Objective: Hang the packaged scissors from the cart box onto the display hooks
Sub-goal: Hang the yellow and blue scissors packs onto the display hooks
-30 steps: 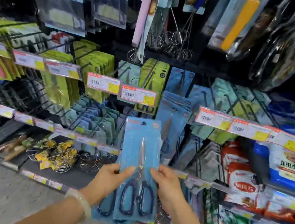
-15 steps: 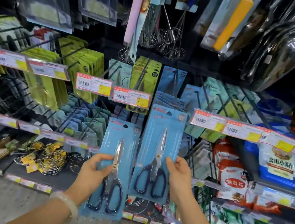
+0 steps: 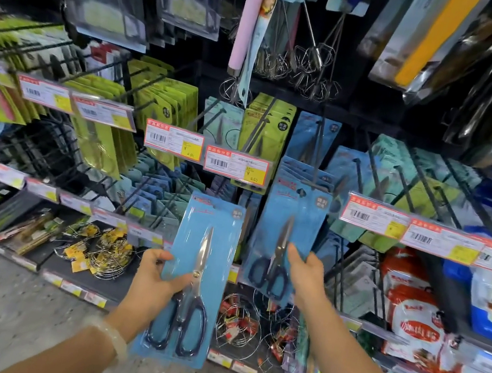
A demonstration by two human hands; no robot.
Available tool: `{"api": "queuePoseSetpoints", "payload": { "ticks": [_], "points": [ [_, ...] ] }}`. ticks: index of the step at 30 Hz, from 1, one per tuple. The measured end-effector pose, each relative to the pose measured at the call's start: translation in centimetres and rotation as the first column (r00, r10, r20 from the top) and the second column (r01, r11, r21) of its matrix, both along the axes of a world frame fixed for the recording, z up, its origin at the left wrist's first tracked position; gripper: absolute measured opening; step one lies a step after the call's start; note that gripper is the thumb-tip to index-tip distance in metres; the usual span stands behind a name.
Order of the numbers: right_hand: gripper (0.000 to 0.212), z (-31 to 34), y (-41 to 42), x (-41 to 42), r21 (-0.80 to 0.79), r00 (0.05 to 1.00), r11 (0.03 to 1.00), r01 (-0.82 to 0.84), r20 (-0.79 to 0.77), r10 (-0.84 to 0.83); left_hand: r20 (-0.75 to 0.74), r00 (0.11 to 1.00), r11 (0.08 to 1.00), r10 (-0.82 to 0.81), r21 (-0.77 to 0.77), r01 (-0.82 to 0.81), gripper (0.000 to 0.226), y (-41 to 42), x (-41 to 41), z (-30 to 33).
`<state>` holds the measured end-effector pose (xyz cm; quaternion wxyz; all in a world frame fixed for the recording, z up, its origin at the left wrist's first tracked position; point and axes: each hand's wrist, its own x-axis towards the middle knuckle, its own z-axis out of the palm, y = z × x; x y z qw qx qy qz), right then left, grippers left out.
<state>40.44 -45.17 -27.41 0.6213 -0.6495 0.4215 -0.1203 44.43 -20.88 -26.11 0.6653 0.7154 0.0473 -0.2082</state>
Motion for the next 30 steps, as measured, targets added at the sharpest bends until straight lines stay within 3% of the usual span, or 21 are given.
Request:
{"api": "queuePoseSetpoints", "payload": {
  "ticks": [5, 9, 21, 25, 27, 30],
  "points": [
    [0.077, 0.4, -1.6, 2.4, 0.021, 0.993, 0.999, -0.028, -0.111, 0.030, -0.030, 0.999, 1.000, -0.020, 0.012, 0.021, 0.059, -0.7, -0.2, -0.2],
    [0.088, 1.2, -2.9, 4.1, 0.105, 0.982, 0.994, -0.028, -0.181, 0.046, -0.054, 0.997, 0.998, -0.052, 0.024, 0.053, 0.049, -0.9, -0.5, 0.1],
    [0.075, 2.1, -1.5, 2.5, 0.153, 0.940, 0.985, -0.085, -0.316, 0.131, -0.071, 0.995, 0.994, -0.066, 0.083, 0.072, 0.023, -0.9, -0.1, -1.1],
    [0.036, 1.6, 3.4, -2.7, 0.418, 0.932, 0.845, -0.334, 0.011, 0.363, -0.055, 0.984, 0.976, -0.169, 0.129, 0.175, 0.008, -2.3, -0.8, -2.1],
    [0.013, 0.9, 4.6, -4.3, 0.339, 0.957, 0.897, -0.282, 0.034, 0.288, -0.032, 0.969, 0.957, -0.243, 0.154, 0.245, 0.009, -3.5, -1.4, -2.1],
    [0.003, 1.0, 4.1, -5.1, 0.199, 0.983, 0.963, -0.179, 0.072, 0.168, 0.050, 0.943, 0.926, -0.330, 0.209, 0.314, 0.018, -5.7, -1.4, -1.9]
  ]
}}
